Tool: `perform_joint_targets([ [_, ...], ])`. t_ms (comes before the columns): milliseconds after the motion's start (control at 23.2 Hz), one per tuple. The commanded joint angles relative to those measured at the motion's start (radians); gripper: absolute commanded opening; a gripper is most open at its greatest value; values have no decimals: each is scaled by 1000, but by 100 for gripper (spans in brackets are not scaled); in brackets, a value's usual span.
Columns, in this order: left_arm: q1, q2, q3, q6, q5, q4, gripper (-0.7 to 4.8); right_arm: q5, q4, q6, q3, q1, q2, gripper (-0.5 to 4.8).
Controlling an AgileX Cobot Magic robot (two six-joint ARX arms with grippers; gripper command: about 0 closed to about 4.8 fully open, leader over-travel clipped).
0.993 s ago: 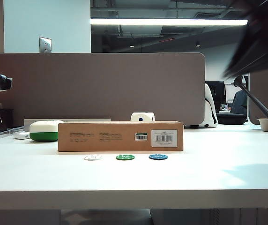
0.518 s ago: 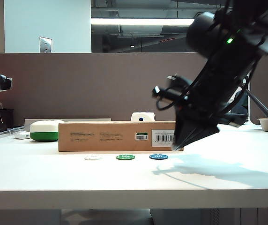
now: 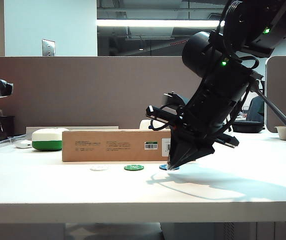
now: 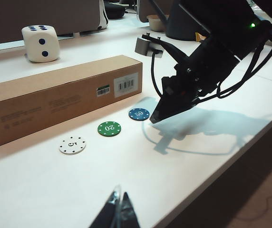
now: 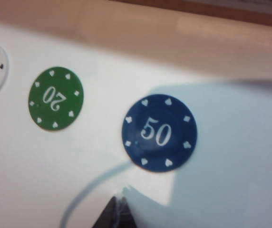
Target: Push the chip with the highest value in the row forward next to the rectangular box.
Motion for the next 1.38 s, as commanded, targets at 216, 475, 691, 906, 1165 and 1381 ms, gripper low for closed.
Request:
perform_joint_targets([
  [216, 1, 0, 3, 0, 3, 7, -5, 34, 15, 6, 9, 2, 5, -6],
  [475, 1, 0, 3, 0, 3, 7, -5, 51, 10, 8, 9, 3, 16, -6],
  [691, 1, 0, 3, 0, 3, 7, -5, 47, 28, 19, 9, 4, 39, -5],
  [906, 1, 0, 3, 1, 3, 7, -5, 51, 30, 23, 9, 5, 60, -6],
  [1165, 2, 0, 3, 0, 3, 8, -5, 76, 30, 34, 10, 5, 63, -6],
  [1381, 2, 0, 3, 0, 3, 7, -5, 58, 11, 61, 10, 5, 62, -6],
])
